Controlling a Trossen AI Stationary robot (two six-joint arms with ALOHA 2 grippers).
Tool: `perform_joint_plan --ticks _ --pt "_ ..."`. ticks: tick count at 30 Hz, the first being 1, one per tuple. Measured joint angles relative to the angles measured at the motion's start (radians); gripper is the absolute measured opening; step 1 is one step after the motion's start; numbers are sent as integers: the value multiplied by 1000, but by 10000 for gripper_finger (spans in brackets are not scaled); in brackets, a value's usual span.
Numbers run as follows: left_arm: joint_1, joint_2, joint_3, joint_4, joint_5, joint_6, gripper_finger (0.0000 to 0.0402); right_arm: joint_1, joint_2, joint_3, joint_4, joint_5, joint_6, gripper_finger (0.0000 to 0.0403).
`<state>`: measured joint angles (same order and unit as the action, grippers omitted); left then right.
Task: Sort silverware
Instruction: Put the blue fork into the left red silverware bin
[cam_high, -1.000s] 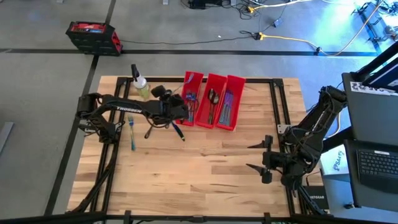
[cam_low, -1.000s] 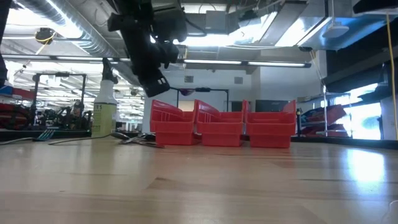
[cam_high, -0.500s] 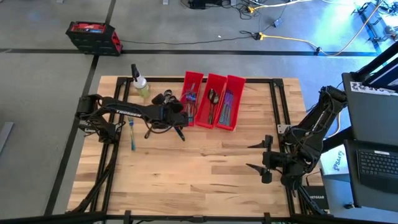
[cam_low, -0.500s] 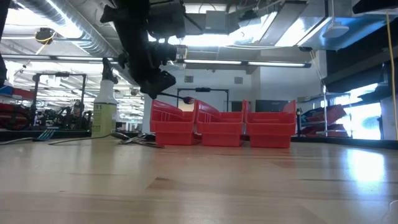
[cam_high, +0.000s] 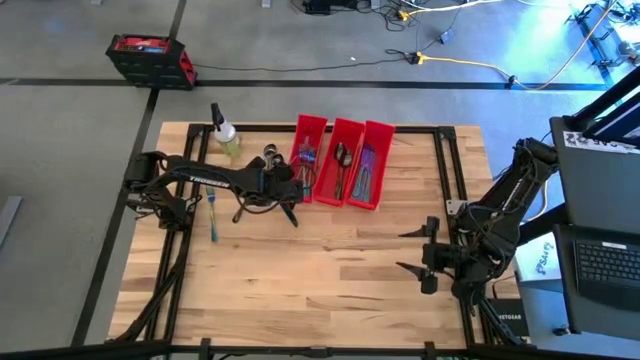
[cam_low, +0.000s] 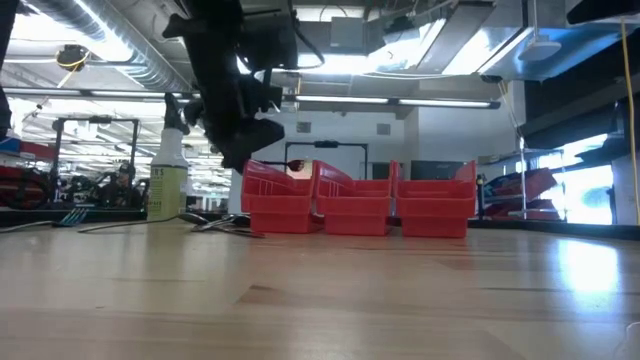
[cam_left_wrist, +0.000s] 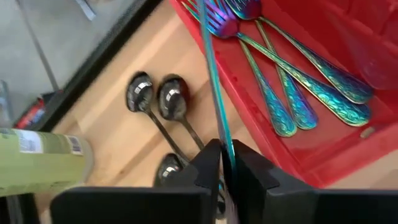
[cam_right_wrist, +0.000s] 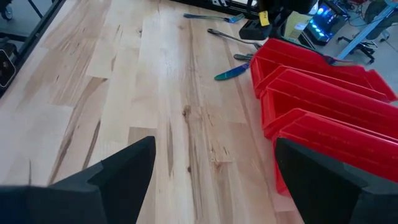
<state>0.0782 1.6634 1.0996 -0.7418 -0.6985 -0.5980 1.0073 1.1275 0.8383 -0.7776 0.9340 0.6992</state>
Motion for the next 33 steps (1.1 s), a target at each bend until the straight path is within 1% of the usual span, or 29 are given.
perform_joint_plan --ticks 5,9,13,17,21,23,25,28,30,33 --pt "23 0 0 14 58 -16 65 0 0 0 0 0 1 314" --pt "30 0 2 67 97 -15 102 0 0 0 0 0 1 314" --pt "26 1 31 81 111 6 130 0 0 0 1 0 2 314" --pt "20 1 78 80 102 55 143 0 0 0 1 0 2 314" --pt "20 1 110 82 86 81 145 0 0 0 2 0 2 314" --pt "20 1 115 80 82 84 145 0 0 0 12 19 1 314" --pt "20 -2 116 76 71 81 145 0 0 0 49 60 -28 314" --pt "13 -17 116 69 50 100 145 0 0 0 115 102 -119 314" --pt "0 -31 116 62 -7 127 145 -8 0 0 143 125 -159 314" --pt "-27 -59 116 20 -132 105 145 -32 0 0 151 130 -170 314"
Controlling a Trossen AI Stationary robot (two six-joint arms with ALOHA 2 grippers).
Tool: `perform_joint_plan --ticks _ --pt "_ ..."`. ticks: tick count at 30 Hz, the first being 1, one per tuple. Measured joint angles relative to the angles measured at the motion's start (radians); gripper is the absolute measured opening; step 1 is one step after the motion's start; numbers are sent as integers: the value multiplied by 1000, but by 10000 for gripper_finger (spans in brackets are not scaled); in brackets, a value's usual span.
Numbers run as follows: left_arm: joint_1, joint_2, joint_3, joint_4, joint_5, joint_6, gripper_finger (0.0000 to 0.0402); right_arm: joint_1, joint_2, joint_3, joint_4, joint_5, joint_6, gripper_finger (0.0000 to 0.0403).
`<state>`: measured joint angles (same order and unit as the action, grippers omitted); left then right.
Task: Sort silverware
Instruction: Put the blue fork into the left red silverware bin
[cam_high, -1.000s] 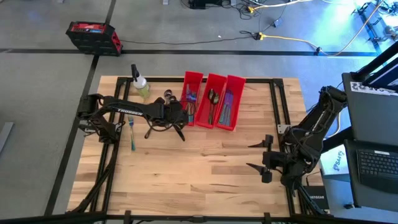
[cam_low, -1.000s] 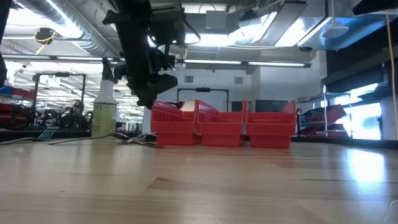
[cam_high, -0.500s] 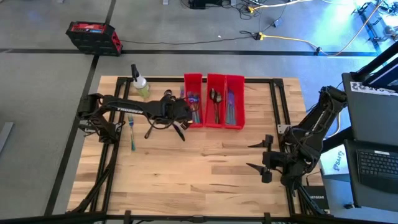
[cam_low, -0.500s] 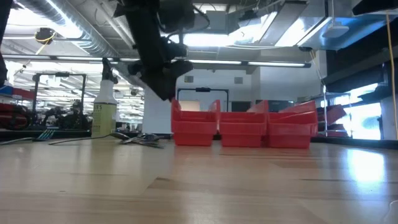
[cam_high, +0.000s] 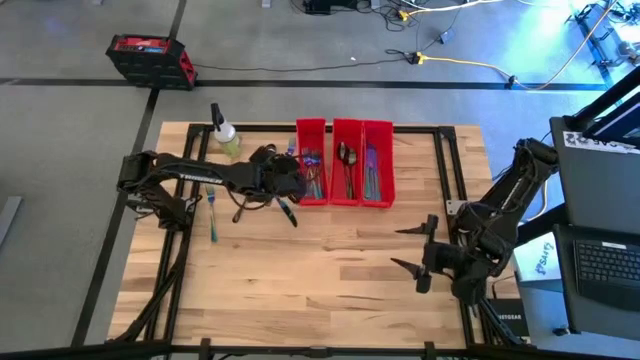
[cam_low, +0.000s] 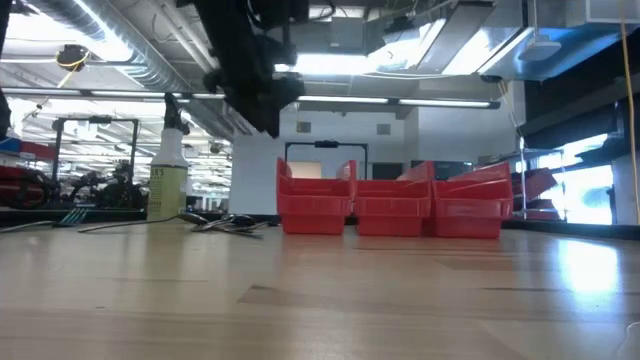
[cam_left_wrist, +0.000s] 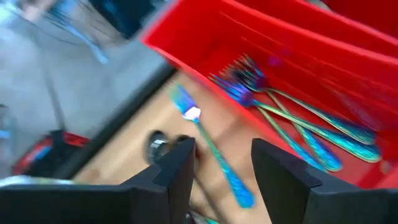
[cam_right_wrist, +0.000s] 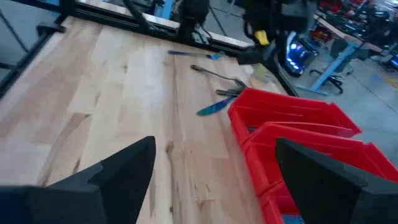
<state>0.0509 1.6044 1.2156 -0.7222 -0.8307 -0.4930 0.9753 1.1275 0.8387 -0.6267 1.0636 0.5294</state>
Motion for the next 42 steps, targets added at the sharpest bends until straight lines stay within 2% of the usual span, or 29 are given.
perform_joint_plan --ticks 2,6,12,14,18,21,26,32,36,42 --pt "-16 -24 0 -32 -50 -32 145 -16 2 0 2 0 -1 314" --pt "-23 -89 -67 -5 -37 -97 145 -37 4 0 7 0 -3 314" --pt "31 -265 -302 250 44 -234 145 -42 4 0 14 -13 -2 314" --pt "71 -328 -406 378 115 -258 145 -42 4 0 33 -21 0 314" --pt "205 -391 -586 667 416 -334 140 -42 4 0 53 -25 -1 314" --pt "268 -375 -657 761 524 -385 126 -42 4 0 54 -25 -1 314" --pt "329 -330 -661 849 589 -356 108 -42 5 0 57 -25 10 314" --pt "371 -201 -582 820 615 -305 101 -42 7 0 57 -25 15 314" --pt "386 -84 -492 805 649 -236 122 -42 7 0 57 -24 21 314" --pt "391 -20 -430 761 571 -218 183 -41 7 0 58 -29 71 314"
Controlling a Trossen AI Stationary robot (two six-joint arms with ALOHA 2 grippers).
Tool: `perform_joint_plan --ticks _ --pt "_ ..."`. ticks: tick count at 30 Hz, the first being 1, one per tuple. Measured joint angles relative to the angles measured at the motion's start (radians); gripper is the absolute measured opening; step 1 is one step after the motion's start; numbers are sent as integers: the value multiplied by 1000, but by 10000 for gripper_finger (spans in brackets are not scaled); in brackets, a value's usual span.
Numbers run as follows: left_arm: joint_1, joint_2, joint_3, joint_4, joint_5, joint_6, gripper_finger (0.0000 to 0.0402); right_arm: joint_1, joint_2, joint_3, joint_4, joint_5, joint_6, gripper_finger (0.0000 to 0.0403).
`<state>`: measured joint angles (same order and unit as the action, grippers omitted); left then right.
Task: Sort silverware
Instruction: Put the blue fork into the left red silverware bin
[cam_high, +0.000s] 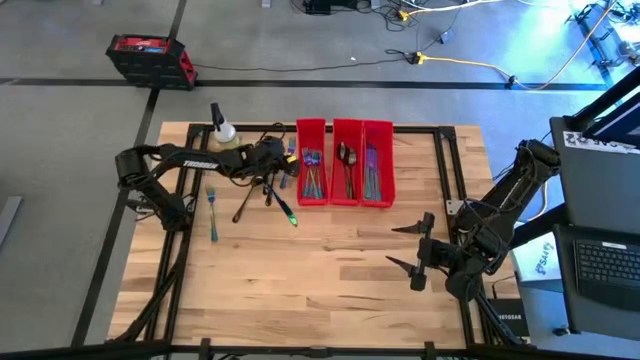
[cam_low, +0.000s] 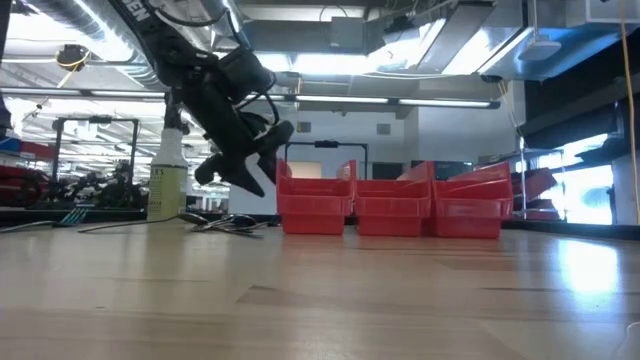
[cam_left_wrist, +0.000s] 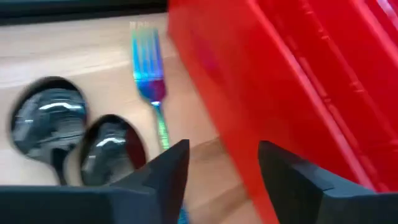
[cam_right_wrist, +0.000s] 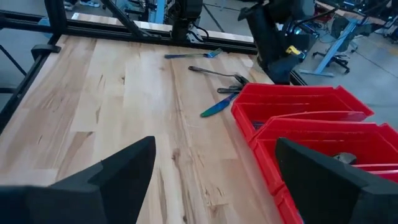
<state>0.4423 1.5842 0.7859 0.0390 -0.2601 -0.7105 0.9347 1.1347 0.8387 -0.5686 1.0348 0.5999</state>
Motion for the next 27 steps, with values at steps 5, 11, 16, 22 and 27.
perform_joint_plan --ticks 5,11,16,22,27 --pt "6 -5 3 -100 -61 14 229 0 0 0 -1 -6 3 314" --pt "7 -3 2 -106 -65 7 258 0 0 0 -1 -6 1 314" --pt "25 15 2 -106 -61 6 262 0 0 0 -3 -4 1 314" --pt "29 88 5 -26 -20 16 262 0 0 0 -7 2 -3 314" --pt "24 149 63 -29 -27 74 262 0 0 -1 -8 2 -3 314"
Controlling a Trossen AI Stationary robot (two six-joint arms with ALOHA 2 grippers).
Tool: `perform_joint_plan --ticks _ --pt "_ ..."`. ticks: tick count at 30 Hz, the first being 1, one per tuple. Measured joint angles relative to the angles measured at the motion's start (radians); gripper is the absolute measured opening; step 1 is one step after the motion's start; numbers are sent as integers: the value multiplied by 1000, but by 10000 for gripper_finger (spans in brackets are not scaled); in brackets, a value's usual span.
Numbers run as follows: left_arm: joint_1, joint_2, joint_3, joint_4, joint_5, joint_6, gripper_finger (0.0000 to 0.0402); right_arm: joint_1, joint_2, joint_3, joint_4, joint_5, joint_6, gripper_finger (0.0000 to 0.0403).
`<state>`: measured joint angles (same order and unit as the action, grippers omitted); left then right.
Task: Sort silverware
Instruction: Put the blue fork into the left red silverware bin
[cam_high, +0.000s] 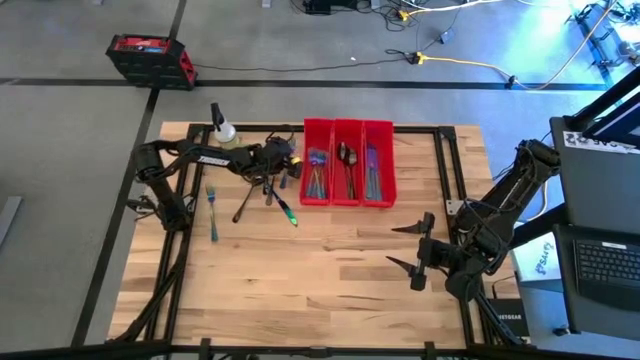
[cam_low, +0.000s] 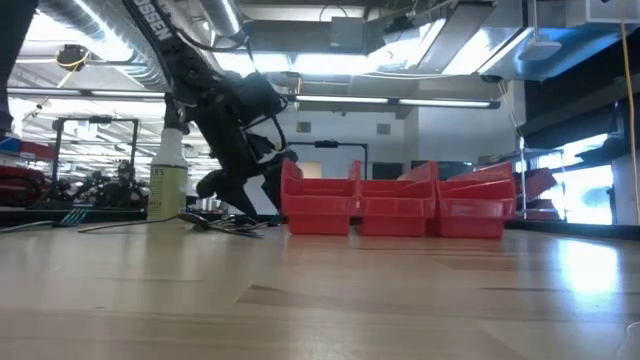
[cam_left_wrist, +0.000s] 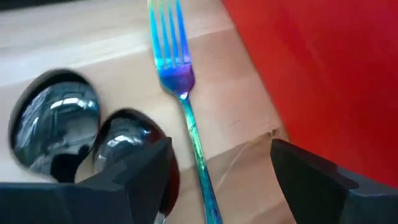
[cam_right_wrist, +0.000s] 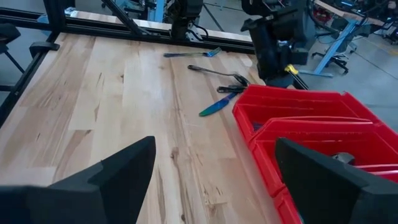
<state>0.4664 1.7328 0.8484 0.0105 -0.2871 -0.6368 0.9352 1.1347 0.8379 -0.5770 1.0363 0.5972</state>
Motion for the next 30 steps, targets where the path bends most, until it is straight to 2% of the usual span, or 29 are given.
perform_joint_plan --ticks 5,13,21,30 --pt "0 32 62 -26 -46 69 262 0 2 0 0 -1 0 314" --pt "14 43 67 -108 -116 114 262 0 2 0 0 -8 5 314" --pt "14 52 67 -99 -98 115 239 0 2 0 -1 -7 2 314" --pt "14 87 70 -75 -107 92 237 0 2 0 -2 -7 1 314"
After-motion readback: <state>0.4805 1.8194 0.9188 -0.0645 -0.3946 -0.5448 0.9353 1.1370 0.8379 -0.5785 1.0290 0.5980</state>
